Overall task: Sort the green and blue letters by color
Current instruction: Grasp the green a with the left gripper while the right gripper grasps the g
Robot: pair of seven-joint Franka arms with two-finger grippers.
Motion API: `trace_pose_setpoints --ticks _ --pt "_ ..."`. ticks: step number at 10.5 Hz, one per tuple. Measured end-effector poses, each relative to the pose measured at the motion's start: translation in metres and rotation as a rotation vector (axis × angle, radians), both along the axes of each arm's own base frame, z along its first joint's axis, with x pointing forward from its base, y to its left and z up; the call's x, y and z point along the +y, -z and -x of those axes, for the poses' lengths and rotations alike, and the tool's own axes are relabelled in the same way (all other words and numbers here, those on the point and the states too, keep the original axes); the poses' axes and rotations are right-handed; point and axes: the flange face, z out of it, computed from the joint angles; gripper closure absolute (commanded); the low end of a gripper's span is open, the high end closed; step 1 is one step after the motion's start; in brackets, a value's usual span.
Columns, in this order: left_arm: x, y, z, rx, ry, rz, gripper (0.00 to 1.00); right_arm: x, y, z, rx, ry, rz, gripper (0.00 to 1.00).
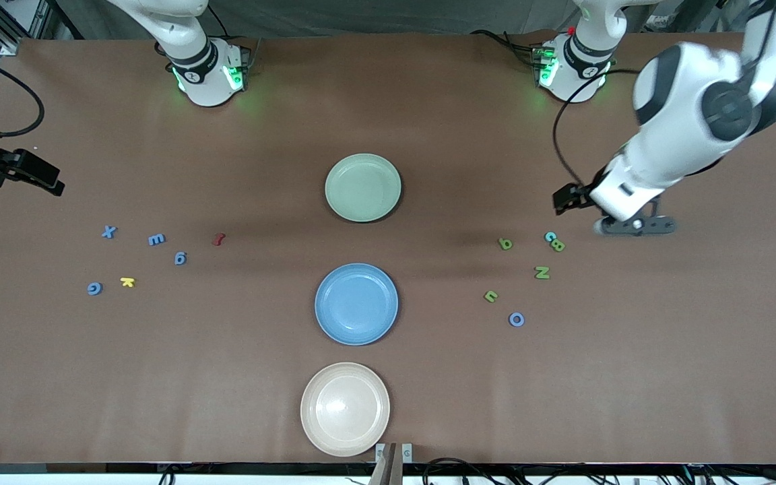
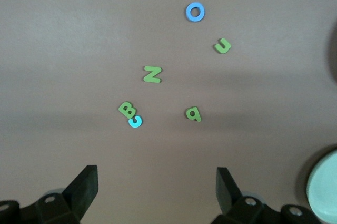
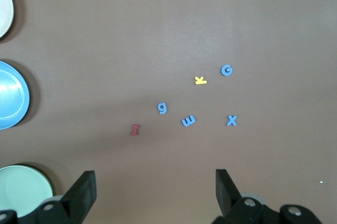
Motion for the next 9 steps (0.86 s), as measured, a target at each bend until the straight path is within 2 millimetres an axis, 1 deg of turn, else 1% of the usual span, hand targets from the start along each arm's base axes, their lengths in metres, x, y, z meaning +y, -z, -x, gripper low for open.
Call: trace_pose_setpoints --ticks 2,4,6,8,9 --pt "-0.020 0.046 -0.004 0.048 -0.096 -0.025 0.21 -0.005 0.006 -0.002 0.012 0.008 -0.002 0.00" --pt "-0.038 0.090 -0.006 0.091 -0.174 -0.024 0.23 -0.010 0.030 -0.010 0.050 0.013 -0.010 0.00" --pt "-0.054 0.124 -0.008 0.107 -0.262 -0.019 0.25 -0.028 0.062 -0.022 0.074 0.039 -0.019 0.00" --pt "-0.070 0.156 -0.005 0.109 -0.311 -0.054 0.26 -0.046 0.103 -0.028 0.055 0.065 -0.022 0.00" --pt "-0.076 0.169 -0.002 0.114 -0.323 -0.061 0.26 -0.050 0.123 -0.028 0.043 0.071 -0.022 0.00"
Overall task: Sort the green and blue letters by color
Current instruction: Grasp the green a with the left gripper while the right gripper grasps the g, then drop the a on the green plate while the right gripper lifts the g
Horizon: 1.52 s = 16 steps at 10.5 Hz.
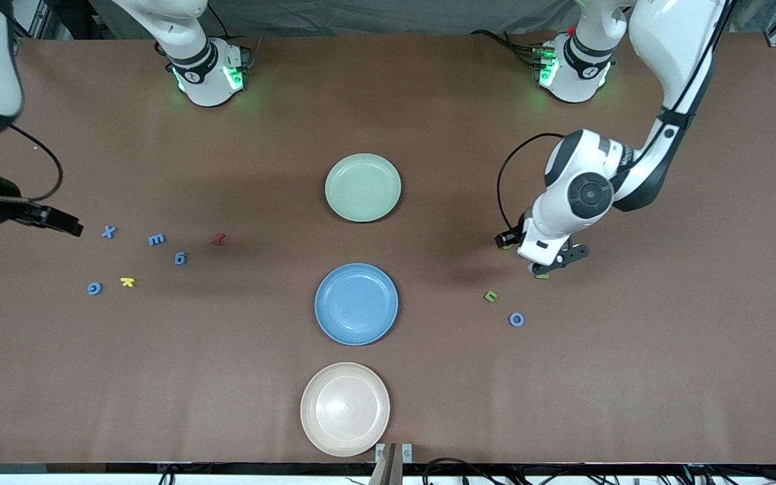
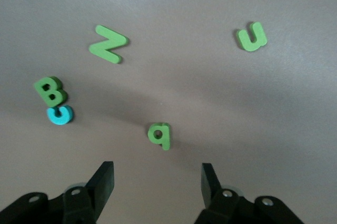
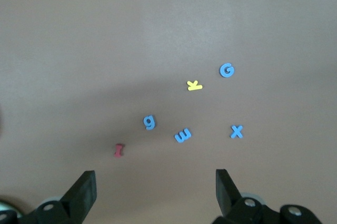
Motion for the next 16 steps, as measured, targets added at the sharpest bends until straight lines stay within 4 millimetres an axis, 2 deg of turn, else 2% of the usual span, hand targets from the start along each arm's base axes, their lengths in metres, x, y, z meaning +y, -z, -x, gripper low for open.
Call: trace_pose_setpoints --ticks 5,9,12,13,15,16 --pt "-0.002 0.042 0.019 -0.042 -0.012 0.031 0.28 -0.010 0.095 0.011 -0.046 0.019 -0.002 0.00" --pt "-0.001 0.060 0.029 -0.056 0.024 0.019 0.29 0.001 0.166 0.037 -0.087 0.049 -0.005 0.00" --pt "-0.001 0.074 0.030 -0.062 0.034 0.023 0.36 0.017 0.219 0.053 -0.119 0.046 -0.020 0.00" --pt "0.000 0.078 0.030 -0.061 0.032 0.025 0.45 0.023 0.238 0.055 -0.127 0.038 -0.030 0.00" --pt "0.000 0.083 0.029 -0.067 0.028 0.032 0.88 0.034 0.271 0.056 -0.124 0.023 -0.049 0.00" --pt "0.000 0.084 0.029 -0.065 0.028 0.033 1.00 0.036 0.285 0.058 -0.120 0.018 -0.055 0.00"
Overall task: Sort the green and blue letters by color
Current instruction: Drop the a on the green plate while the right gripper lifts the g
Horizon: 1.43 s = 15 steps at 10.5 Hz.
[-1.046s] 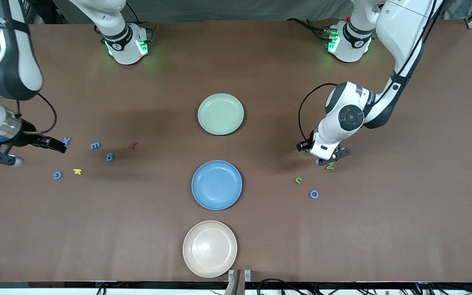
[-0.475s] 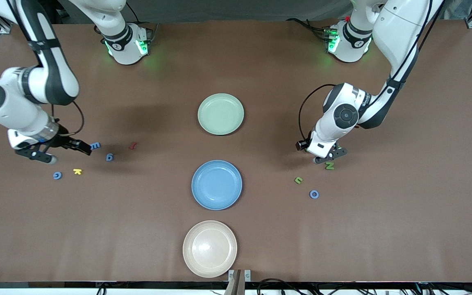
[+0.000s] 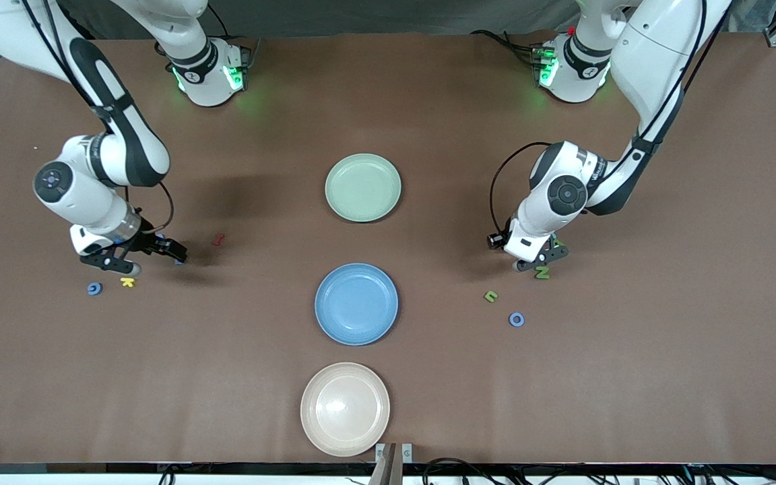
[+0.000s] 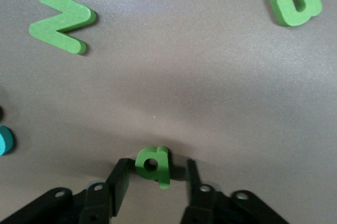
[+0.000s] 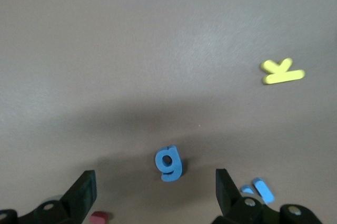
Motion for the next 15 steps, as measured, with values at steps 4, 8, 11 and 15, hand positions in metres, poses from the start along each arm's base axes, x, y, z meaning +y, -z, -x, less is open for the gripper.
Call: trace_pose_setpoints --ticks 4,8,11,15 --pt "0.001 -0.002 -0.003 -0.007 -0.001 0.000 1.00 0.001 0.042 0.011 0.026 -0.068 0.017 0.11" --pt "-0.053 -0.027 0.001 -0.050 -0.001 0.042 1.00 0.001 0.055 0.020 0.047 -0.129 0.043 0.55" --pt "-0.137 -0.059 0.025 -0.085 -0.036 0.092 1.00 0.001 0.052 0.017 0.024 -0.133 0.047 0.65" --pt "-0.229 -0.084 0.083 -0.083 -0.093 0.129 1.00 -0.001 0.052 0.017 0.010 -0.124 0.045 0.84"
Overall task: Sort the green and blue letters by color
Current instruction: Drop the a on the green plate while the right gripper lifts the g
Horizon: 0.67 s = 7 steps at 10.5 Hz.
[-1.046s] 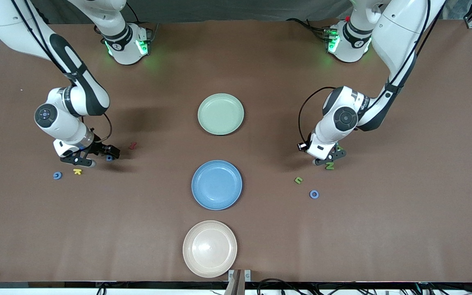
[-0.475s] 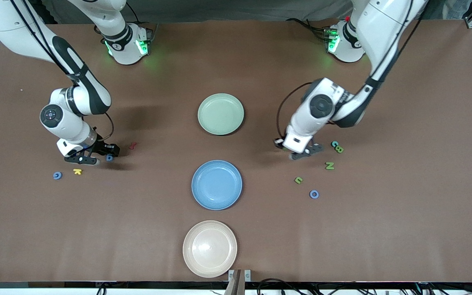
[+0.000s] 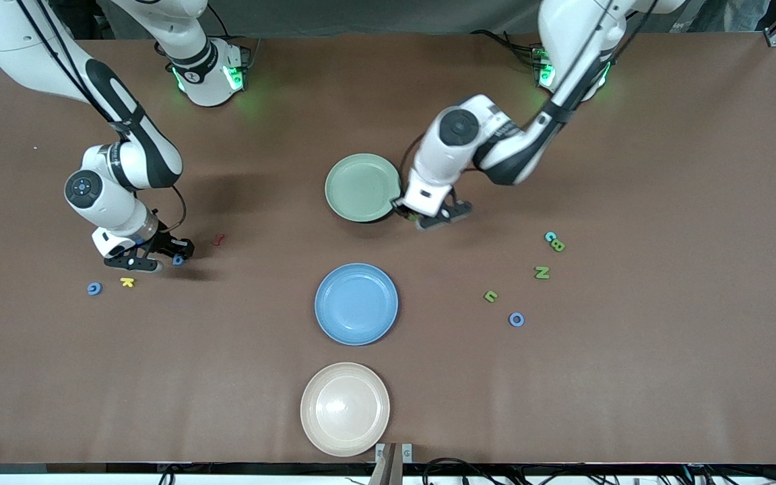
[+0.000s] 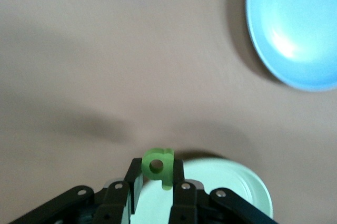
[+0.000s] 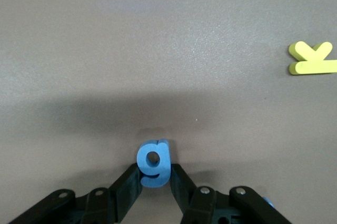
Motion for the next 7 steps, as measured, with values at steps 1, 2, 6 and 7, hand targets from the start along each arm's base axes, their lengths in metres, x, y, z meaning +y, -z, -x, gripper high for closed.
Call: trace_pose_setpoints --ticks 1,2,6,7 --pt "-0.021 -0.002 0.022 0.009 -0.007 0.003 1.00 0.000 0.000 0.000 -0.001 0.002 0.000 0.91" --pt "-0.038 -0.003 0.042 0.019 -0.013 0.004 1.00 0.000 0.000 0.000 -0.003 0.003 0.000 0.91" --pt "-0.087 0.010 0.095 0.068 -0.052 0.003 0.00 -0.001 0.000 0.000 -0.005 0.004 0.000 0.98" --pt "-0.092 0.017 0.098 0.078 -0.058 0.000 0.00 -0.002 -0.001 -0.002 -0.011 0.006 0.000 0.98"
